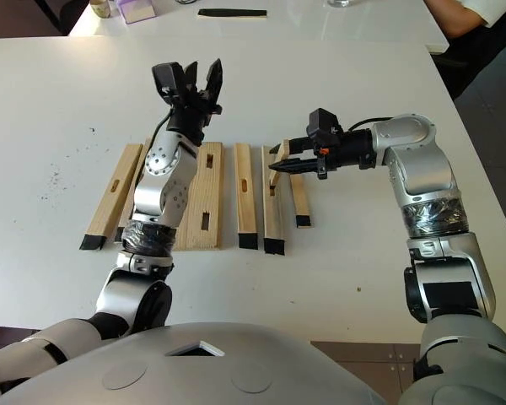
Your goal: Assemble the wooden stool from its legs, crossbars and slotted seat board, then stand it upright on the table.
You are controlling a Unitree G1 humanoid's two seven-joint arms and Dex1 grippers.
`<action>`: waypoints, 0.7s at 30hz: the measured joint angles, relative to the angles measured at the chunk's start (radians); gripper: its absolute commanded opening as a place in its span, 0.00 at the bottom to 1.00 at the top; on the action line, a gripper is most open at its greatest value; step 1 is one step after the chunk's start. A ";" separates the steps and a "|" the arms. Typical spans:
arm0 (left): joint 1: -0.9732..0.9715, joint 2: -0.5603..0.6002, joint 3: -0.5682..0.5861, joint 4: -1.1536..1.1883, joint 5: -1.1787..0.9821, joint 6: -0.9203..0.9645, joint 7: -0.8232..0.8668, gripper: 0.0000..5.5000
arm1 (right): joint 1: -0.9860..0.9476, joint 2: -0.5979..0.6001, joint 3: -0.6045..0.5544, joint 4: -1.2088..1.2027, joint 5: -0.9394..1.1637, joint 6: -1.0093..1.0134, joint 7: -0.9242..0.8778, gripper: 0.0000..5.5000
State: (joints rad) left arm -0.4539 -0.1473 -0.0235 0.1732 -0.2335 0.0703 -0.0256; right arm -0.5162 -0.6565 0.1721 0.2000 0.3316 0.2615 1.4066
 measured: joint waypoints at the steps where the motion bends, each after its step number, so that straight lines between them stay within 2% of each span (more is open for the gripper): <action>1: 0.000 0.000 0.000 0.001 0.000 0.000 -0.002 0.47 | 0.002 0.001 0.001 -0.002 0.000 0.000 0.000 0.24; 21: 0.027 -0.010 0.000 -0.014 -0.006 0.007 -0.029 0.47 | 0.028 0.008 0.025 0.010 -0.035 -0.020 -0.012 0.24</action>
State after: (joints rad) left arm -0.4269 -0.1576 -0.0232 0.1588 -0.2394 0.0771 -0.0545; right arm -0.4878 -0.6484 0.1974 0.2096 0.2962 0.2417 1.3944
